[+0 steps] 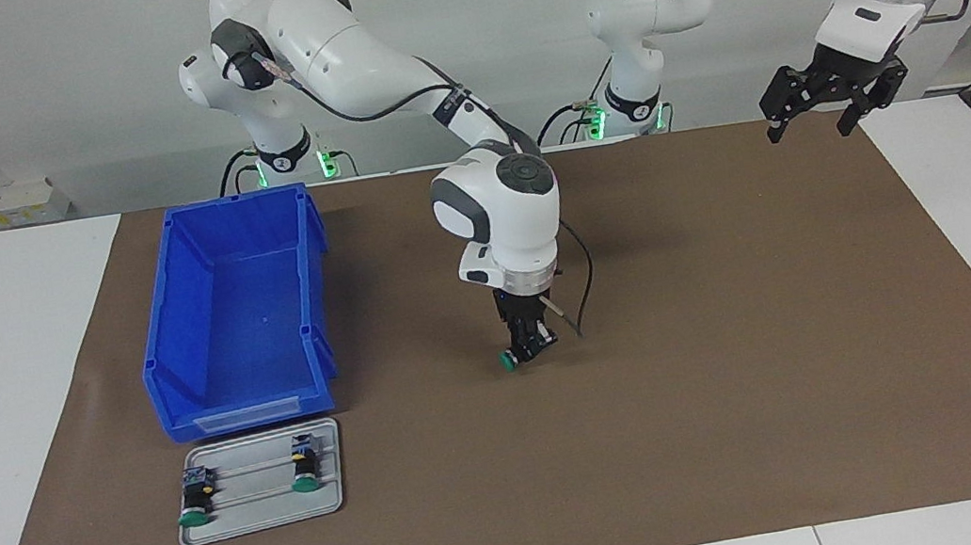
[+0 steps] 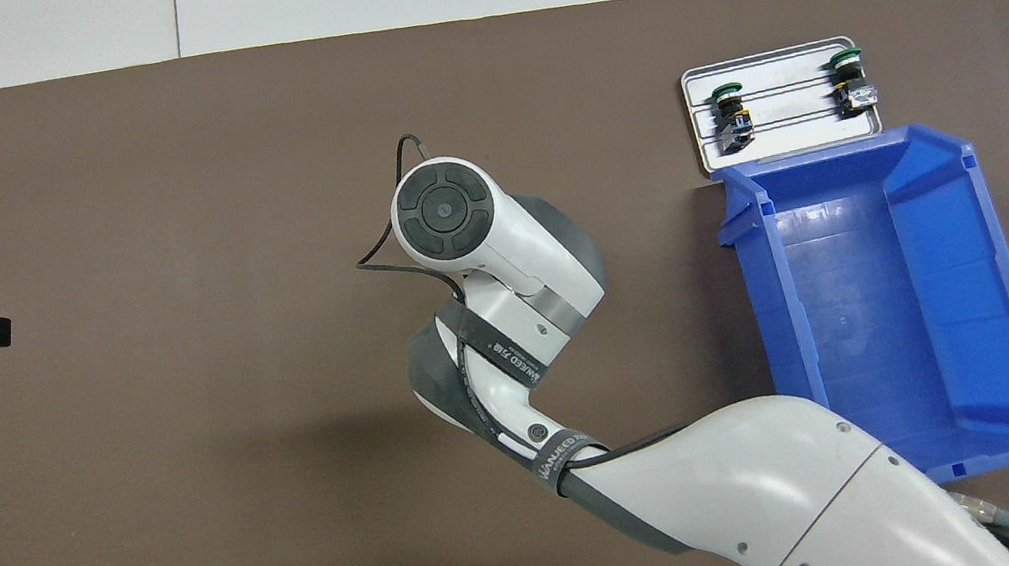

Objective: Place and press button with both arms
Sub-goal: 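Carry the button to the table middle and set it down, then open the right gripper and raise it back toward the tray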

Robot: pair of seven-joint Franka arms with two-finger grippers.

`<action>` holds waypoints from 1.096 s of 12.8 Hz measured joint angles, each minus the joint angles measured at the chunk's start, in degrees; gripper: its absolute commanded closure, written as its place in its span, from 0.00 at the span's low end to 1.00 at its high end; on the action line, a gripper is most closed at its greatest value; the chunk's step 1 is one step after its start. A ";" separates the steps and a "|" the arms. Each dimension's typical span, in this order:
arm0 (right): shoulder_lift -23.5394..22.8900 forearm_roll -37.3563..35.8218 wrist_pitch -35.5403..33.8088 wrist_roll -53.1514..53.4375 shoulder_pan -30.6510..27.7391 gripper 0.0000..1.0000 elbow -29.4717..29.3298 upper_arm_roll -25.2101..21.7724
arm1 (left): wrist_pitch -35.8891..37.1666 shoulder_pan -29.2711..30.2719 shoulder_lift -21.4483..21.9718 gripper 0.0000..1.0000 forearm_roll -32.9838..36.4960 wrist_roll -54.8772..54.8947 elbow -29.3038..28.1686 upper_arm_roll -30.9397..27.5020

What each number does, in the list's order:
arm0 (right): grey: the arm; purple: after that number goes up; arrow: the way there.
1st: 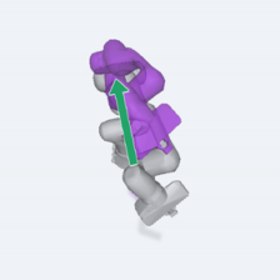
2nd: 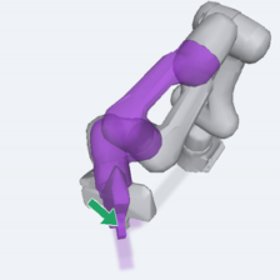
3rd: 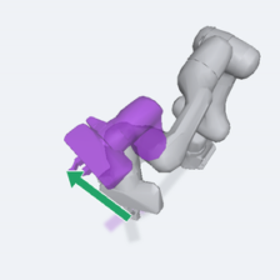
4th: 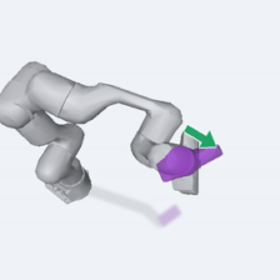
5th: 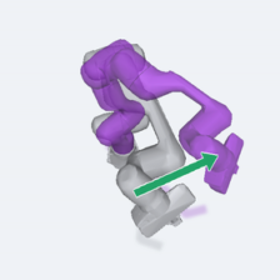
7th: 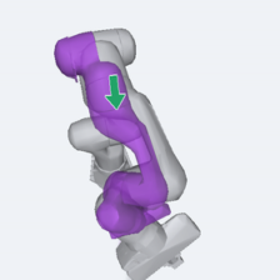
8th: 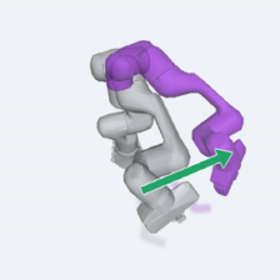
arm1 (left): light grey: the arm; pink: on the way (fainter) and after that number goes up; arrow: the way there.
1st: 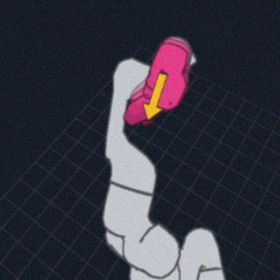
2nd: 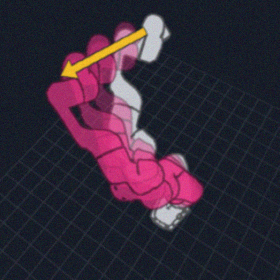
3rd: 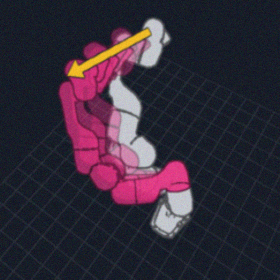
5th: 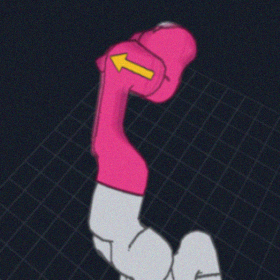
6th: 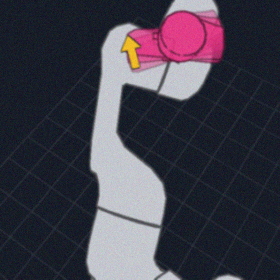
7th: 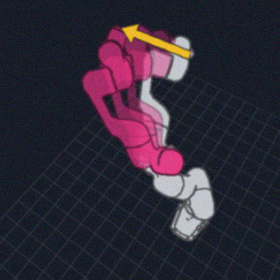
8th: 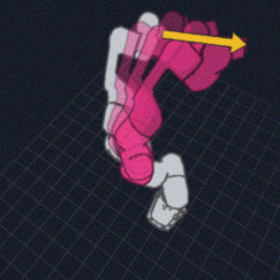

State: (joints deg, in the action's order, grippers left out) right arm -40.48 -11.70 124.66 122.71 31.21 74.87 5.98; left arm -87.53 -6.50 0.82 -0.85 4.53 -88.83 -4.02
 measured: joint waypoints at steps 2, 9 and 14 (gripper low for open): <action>0.00 0.37 0.35 2.97 0.14 0.21 0.00 0.08 | 0.00 0.00 0.00 0.00 0.00 0.00 0.00 0.00; 0.21 0.56 -4.26 -1.93 -1.87 0.23 -1.33 -0.56 | 0.00 0.00 0.00 0.00 0.00 0.00 0.00 0.00; 7.11 6.87 -16.57 -29.92 -14.73 0.23 -6.19 -0.56 | 0.00 0.00 0.00 0.00 0.00 0.00 0.00 0.00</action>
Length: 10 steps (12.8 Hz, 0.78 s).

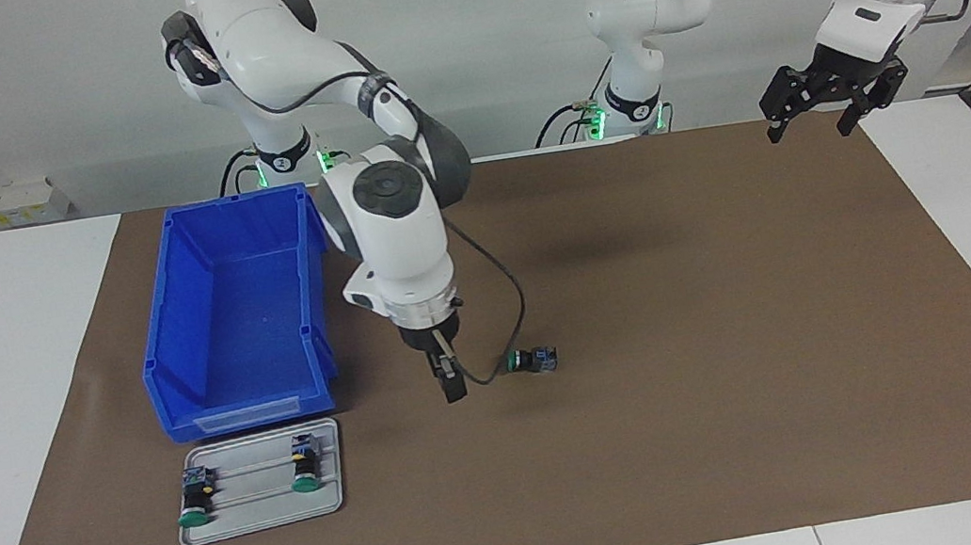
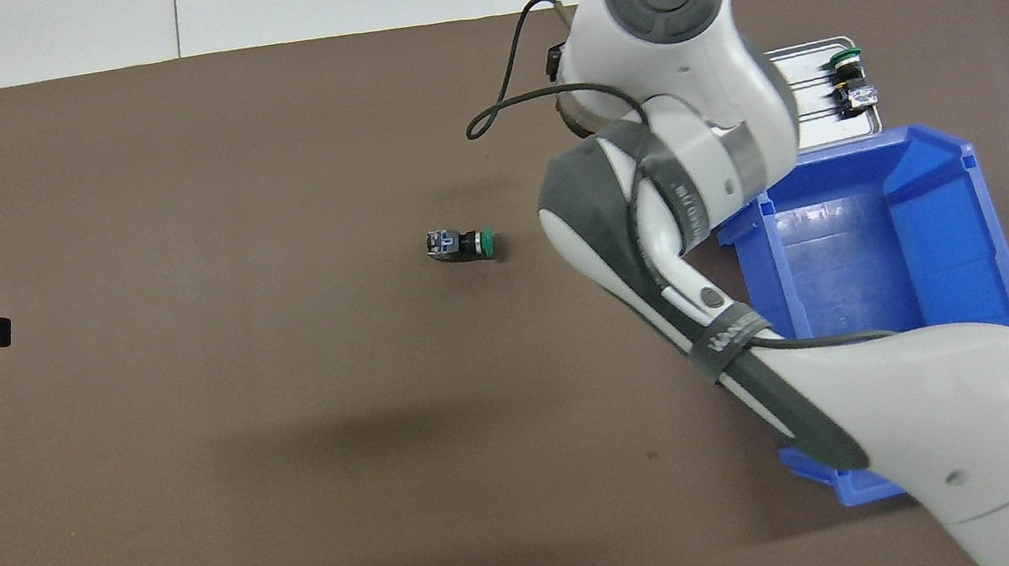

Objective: Place and press button with both arms
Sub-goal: 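Open the right gripper and raise it back toward the tray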

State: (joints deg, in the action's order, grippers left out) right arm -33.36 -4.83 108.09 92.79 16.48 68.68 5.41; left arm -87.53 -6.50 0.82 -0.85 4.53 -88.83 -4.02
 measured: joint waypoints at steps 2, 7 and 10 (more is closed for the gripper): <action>3.51 0.38 -5.67 -15.28 -4.03 0.24 -0.02 0.04 | 0.00 0.00 0.00 0.00 0.00 0.00 0.00 0.00; 8.78 4.04 -14.22 -45.38 -11.40 0.24 0.11 0.00 | -1.76 -0.05 0.00 0.04 0.00 4.35 -0.21 0.90; 14.15 5.91 -19.13 -62.71 -16.78 0.24 3.56 -0.01 | -4.33 -1.74 0.01 0.09 -0.01 16.78 -0.79 1.83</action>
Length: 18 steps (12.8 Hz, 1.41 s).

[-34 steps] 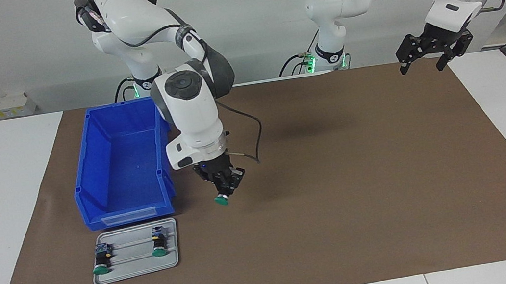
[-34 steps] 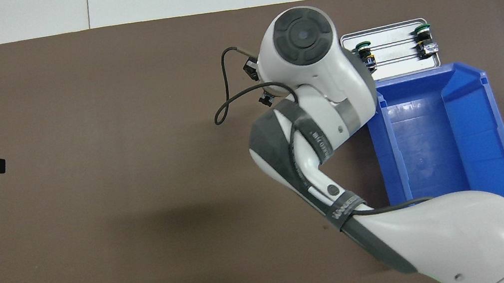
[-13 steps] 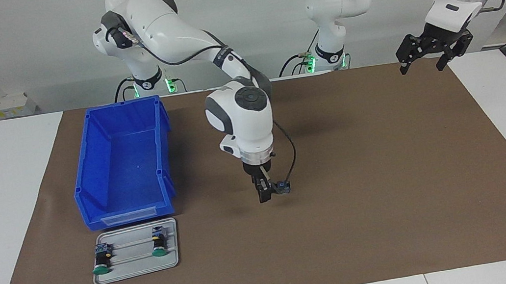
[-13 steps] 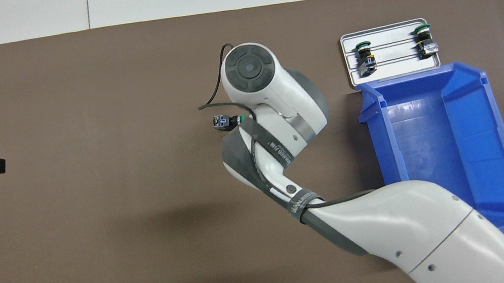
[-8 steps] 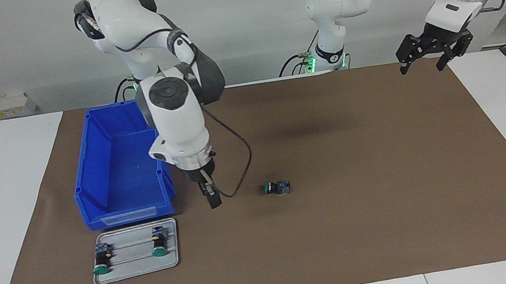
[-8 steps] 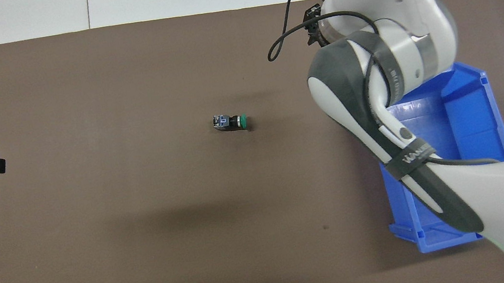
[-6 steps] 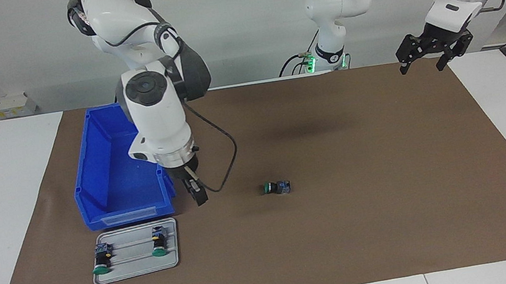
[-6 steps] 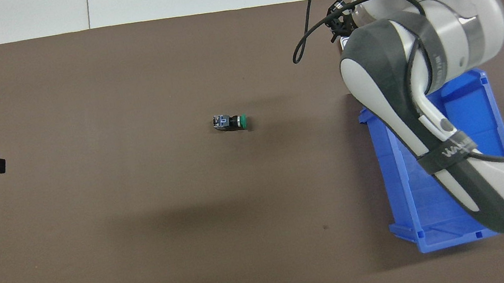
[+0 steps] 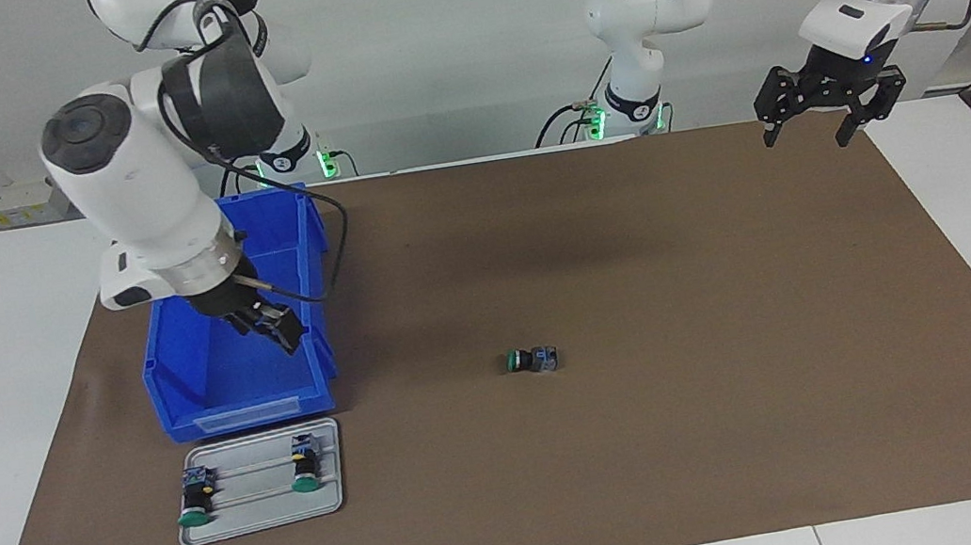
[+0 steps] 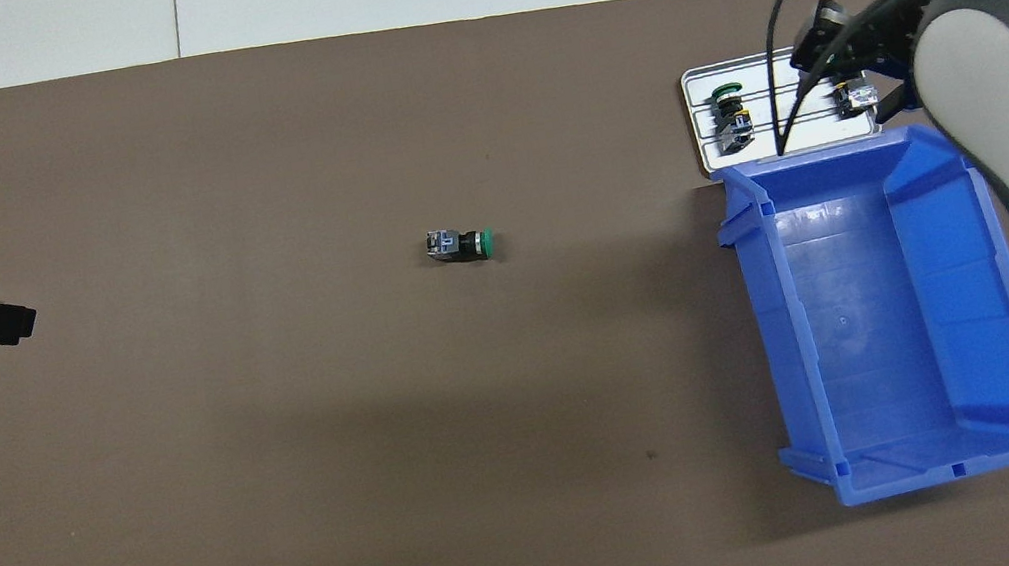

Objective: Place and press button with both arms
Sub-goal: 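Open the right gripper and raise it back toward the tray, then reach the left gripper to the green button on the table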

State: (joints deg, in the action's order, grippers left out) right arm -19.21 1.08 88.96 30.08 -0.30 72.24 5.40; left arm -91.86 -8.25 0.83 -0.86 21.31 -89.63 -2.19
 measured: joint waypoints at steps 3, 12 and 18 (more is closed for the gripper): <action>10.02 0.10 -0.51 -8.95 -1.14 0.24 11.50 0.16 | -4.64 -5.67 0.01 0.09 -0.15 10.32 -2.32 0.62; 17.79 0.10 5.71 -23.30 -1.86 0.01 22.82 0.02 | -23.70 -17.56 -11.17 0.03 -7.75 33.36 -6.90 1.08; 17.76 0.10 11.08 -24.29 -3.11 0.00 23.72 -0.04 | -29.61 -23.04 -20.74 0.03 -4.72 33.93 -5.52 1.05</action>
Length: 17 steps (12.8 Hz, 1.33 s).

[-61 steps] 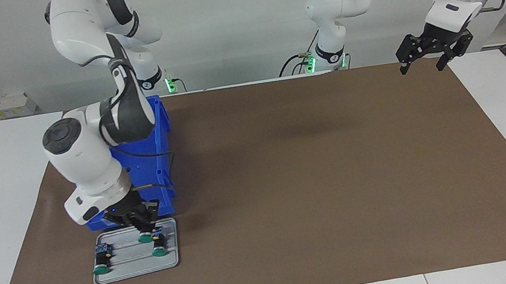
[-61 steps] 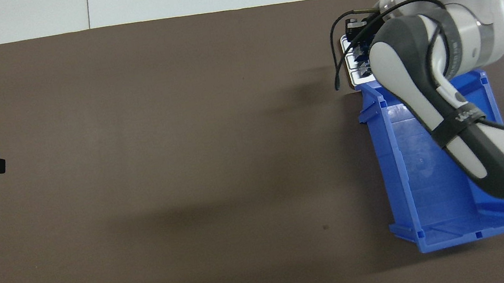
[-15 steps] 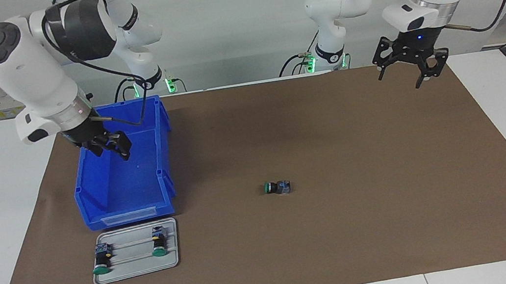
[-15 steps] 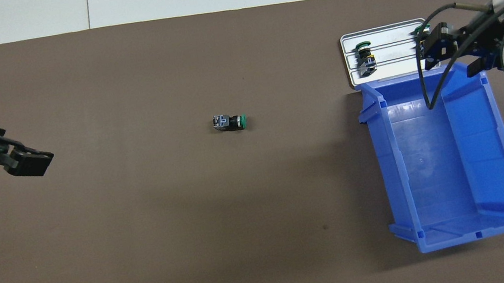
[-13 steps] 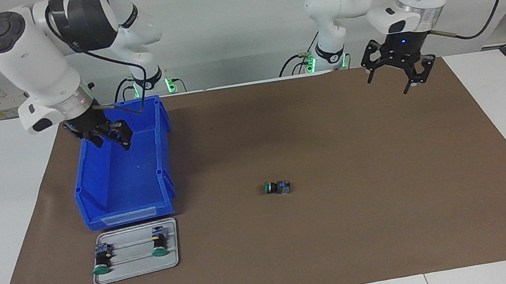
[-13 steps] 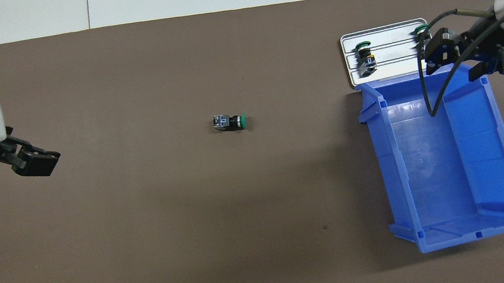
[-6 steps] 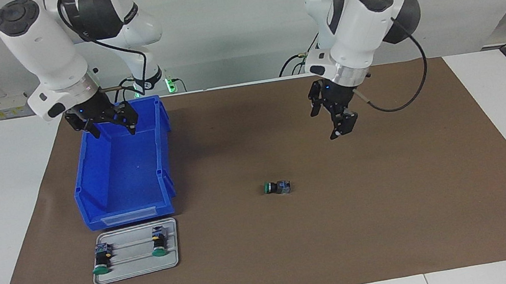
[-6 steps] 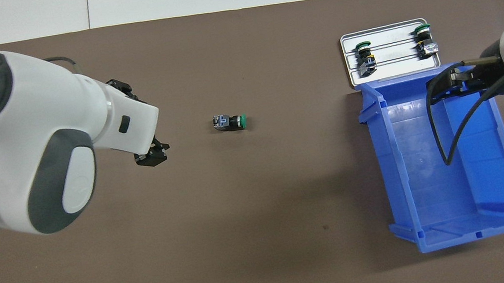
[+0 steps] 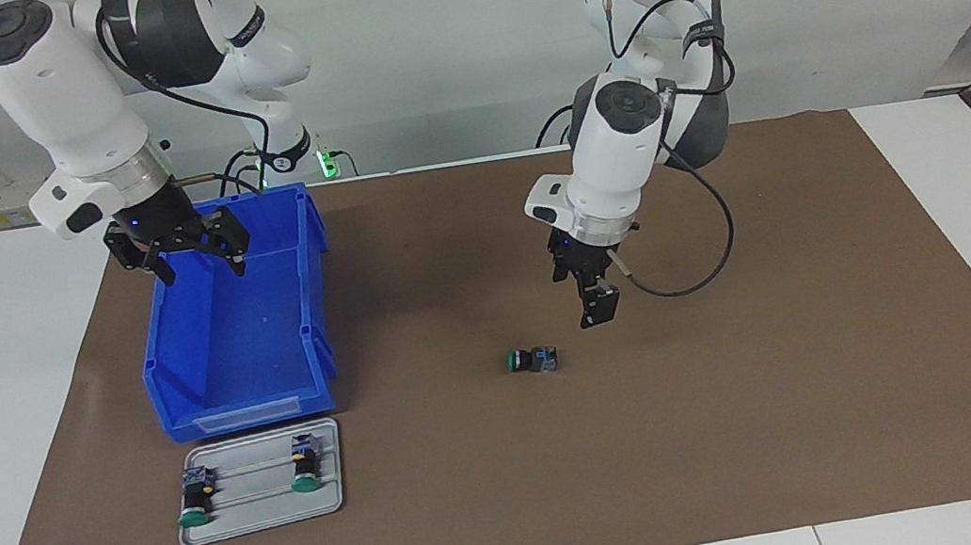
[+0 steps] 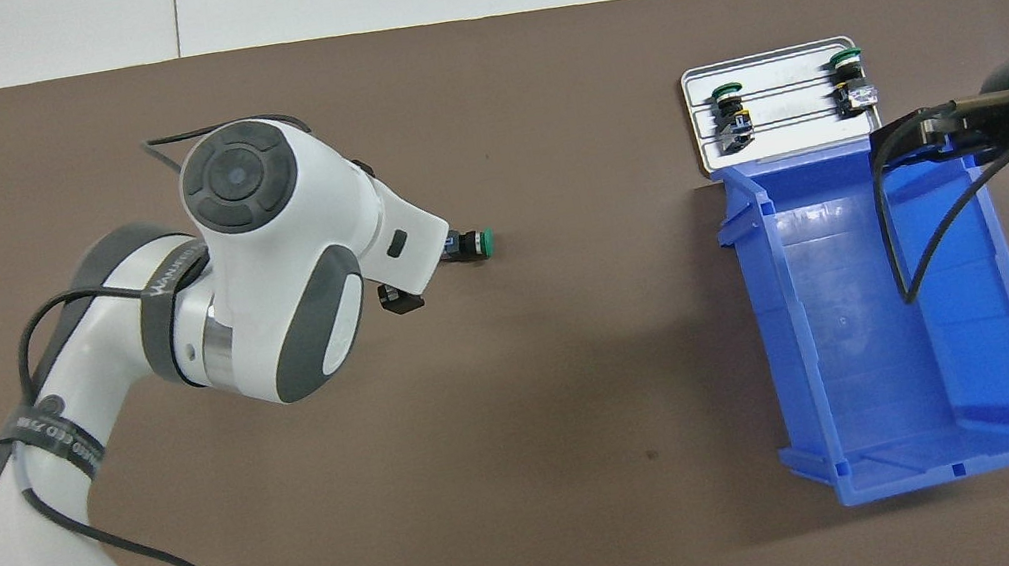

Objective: Place and press button with both arms
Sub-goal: 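Reach the left gripper to the green button on the table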

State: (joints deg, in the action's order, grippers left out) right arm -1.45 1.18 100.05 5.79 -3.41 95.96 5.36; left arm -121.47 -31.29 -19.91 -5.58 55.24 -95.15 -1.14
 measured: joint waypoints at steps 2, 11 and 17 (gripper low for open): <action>0.00 0.00 -0.01 0.00 -0.17 0.00 0.02 -0.04 | -0.35 -2.42 -3.74 0.04 0.51 -1.30 2.37 -0.14; 0.00 0.00 -0.02 0.00 0.84 0.00 0.08 0.44 | -6.44 -5.06 -13.91 0.08 3.29 -6.23 6.34 -0.44; 0.00 0.00 -0.02 0.00 0.84 0.00 0.09 0.43 | -8.83 -5.88 -14.87 0.17 4.24 -8.25 6.70 -0.50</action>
State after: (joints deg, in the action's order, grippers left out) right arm -1.45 1.18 100.03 5.79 -2.58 96.05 5.80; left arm -130.29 -37.17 -34.77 -1.34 46.99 -88.44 -1.64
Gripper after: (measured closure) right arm 0.000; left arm 0.097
